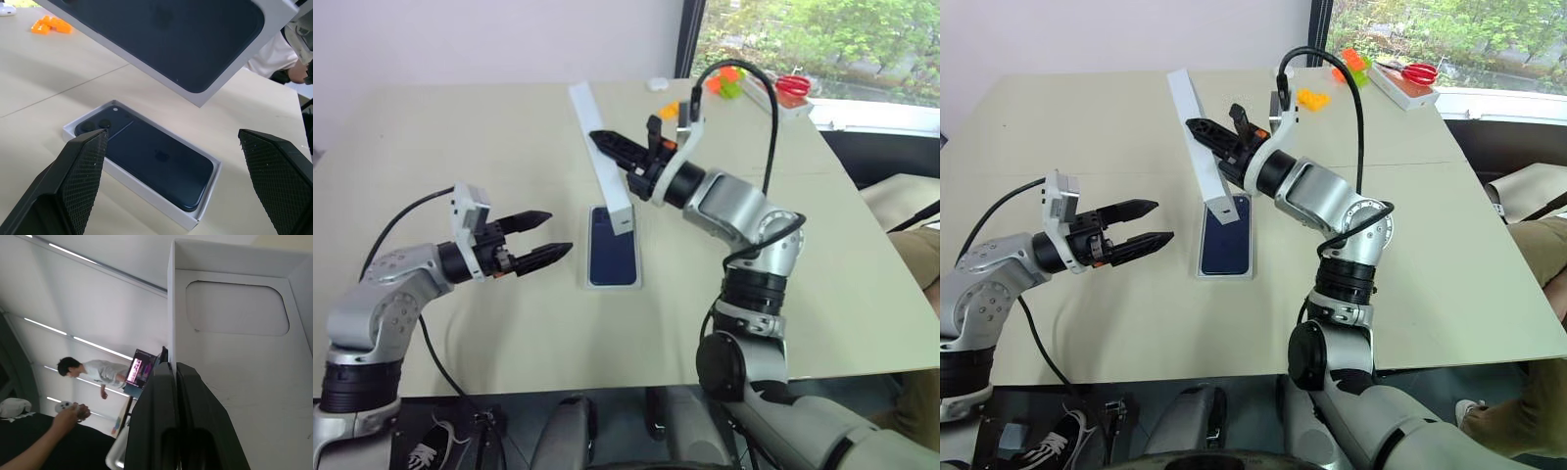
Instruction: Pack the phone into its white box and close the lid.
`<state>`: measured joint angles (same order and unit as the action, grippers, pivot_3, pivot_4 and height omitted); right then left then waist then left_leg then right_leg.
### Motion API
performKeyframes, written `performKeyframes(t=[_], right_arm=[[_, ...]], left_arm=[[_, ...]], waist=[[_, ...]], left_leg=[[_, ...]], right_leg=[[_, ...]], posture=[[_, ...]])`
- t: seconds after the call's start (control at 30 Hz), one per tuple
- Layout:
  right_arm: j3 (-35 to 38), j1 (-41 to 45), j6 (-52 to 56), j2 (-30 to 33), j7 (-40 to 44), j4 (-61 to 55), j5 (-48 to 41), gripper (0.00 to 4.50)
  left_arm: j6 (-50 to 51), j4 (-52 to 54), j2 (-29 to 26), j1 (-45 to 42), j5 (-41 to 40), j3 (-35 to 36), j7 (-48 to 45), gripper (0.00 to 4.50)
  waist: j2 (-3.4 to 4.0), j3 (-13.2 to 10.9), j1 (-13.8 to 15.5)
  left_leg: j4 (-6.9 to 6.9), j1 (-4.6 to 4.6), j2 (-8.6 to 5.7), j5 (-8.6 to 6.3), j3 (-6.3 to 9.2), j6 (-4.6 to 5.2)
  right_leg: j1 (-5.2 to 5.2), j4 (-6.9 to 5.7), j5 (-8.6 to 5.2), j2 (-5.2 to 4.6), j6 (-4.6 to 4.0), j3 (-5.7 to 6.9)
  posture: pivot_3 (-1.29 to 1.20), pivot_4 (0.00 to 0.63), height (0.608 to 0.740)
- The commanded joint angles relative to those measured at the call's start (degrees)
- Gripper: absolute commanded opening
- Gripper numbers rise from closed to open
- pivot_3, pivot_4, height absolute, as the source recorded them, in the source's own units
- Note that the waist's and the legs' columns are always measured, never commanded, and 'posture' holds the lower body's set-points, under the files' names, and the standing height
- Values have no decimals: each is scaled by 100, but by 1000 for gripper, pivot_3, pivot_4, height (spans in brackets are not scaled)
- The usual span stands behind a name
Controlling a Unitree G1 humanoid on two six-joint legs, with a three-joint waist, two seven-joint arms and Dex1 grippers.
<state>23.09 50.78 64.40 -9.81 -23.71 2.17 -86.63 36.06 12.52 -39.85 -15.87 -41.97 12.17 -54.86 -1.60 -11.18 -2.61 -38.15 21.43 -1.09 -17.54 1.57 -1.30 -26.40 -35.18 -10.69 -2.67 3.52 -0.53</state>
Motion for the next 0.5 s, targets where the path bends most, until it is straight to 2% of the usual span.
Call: performKeyframes(t=[0.03, 0.23, 0.5], right_arm=[[-348, -1309, -421, -999, 122, 118, -162, 40], [-788, -1523, -751, -752, 302, 395, -143, 40], [-970, -1839, -969, -497, 483, 648, -69, 40]], left_arm=[[-79, 176, 34, 3, -62, 56, 18, 4500], [-186, 187, 46, -2, -22, 126, 34, 4500], [-215, 168, -90, -74, -170, 550, 65, 4500]], waist=[[0, 0, -9], [-1, 0, 1], [-13, 39, 22]], left_leg=[[0, -1, 0, 0, 0, 0], [0, -1, 2, 0, 1, 0], [-1, 0, 3, 0, 1, 0]], right_leg=[[0, 0, 0, 0, 0, 0], [0, -1, 0, 2, 0, 0], [-1, 0, 0, 1, 0, 0]], posture=[[0, 150, 740], [0, 150, 740], [0, 150, 740]])
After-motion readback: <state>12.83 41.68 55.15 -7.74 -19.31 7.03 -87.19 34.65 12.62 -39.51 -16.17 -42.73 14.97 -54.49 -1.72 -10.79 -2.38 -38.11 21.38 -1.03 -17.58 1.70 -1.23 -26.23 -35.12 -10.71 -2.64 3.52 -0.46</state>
